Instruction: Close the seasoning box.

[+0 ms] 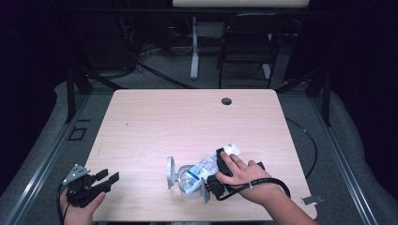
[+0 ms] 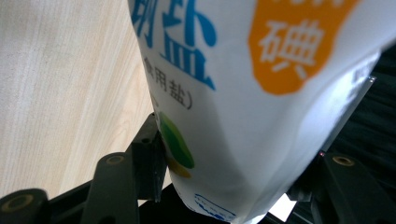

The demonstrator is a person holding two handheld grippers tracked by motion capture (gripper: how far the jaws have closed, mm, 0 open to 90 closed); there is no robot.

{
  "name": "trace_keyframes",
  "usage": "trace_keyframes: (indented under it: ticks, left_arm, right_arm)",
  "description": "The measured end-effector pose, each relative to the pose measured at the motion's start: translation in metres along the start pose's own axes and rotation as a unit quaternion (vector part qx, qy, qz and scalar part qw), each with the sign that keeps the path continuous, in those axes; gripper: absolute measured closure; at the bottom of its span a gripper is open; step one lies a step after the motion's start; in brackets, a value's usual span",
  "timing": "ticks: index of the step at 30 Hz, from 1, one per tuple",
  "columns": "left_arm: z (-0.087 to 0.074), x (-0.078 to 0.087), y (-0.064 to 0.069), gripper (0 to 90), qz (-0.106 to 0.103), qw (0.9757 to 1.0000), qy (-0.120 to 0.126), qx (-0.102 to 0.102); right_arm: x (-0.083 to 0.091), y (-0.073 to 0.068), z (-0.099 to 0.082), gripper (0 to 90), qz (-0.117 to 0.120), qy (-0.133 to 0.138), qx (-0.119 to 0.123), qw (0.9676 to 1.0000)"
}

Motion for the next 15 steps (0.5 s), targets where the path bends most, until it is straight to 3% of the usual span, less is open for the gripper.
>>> trace_keyframes:
  ticks: [15]
  left_arm:
    - [-0.0006, -0.0004, -0.0005, 47.9, 0.001, 1.0, -0.001, 0.0]
  right_arm:
    - [0.0014, 0.0017, -0.0004, 44.4, -0.005, -0.008, 0.013, 0.9999]
Point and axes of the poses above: each handheld gripper's, and its own axes: x roughly backward along the jaws, z roughly out of its top, y roughly to its right, the point moved 8 cm from there along -x, roughly forward along the jaws
